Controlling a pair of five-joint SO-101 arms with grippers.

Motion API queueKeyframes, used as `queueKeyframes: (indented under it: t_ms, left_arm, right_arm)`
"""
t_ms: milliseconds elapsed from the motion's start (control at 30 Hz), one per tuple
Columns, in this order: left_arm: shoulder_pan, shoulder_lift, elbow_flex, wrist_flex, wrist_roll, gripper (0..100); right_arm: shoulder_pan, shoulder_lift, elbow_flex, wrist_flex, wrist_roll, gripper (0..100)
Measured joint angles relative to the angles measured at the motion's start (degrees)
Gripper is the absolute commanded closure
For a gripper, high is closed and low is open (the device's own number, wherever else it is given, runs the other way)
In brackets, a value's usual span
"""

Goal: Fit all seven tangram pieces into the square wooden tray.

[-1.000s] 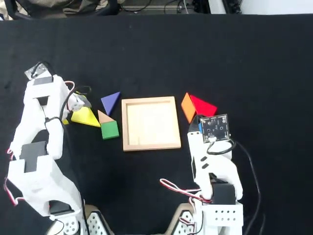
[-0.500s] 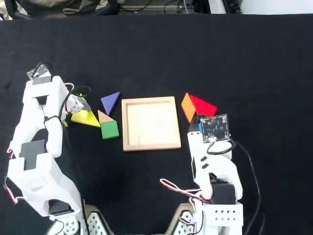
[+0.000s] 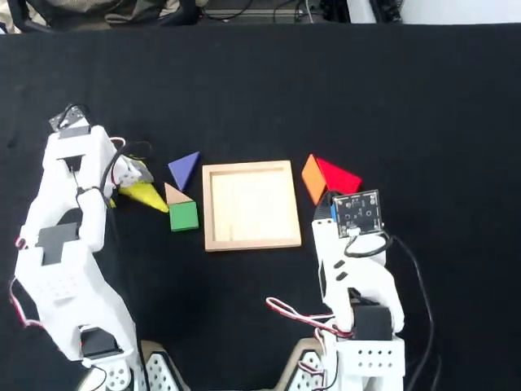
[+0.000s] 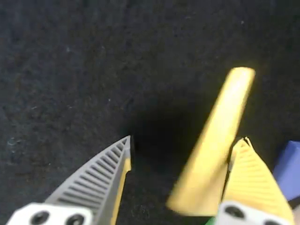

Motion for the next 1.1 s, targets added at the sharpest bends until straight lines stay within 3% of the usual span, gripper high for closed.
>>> queueKeyframes:
  t_ms: [500,733,900,1100]
  left_arm:
    - [0.97,4.48,-9.41,8.79,0.09,68]
    - [0.35,-6.33,-10.02,15.38,0.09,67]
    - [-0.88,-10.90,-1.23,13.54,2.64,68]
    - [-1.67,-11.16,10.55,2.99,7.03,67]
  right_arm:
    - [0.00,0.00,0.00,0.00,0.00,98.6]
    - [0.00,0.00,0.00,0.00,0.00,98.6]
    - [0.00,0.00,0.00,0.00,0.00,98.6]
    - [0.00,0.00,0.00,0.00,0.00,98.6]
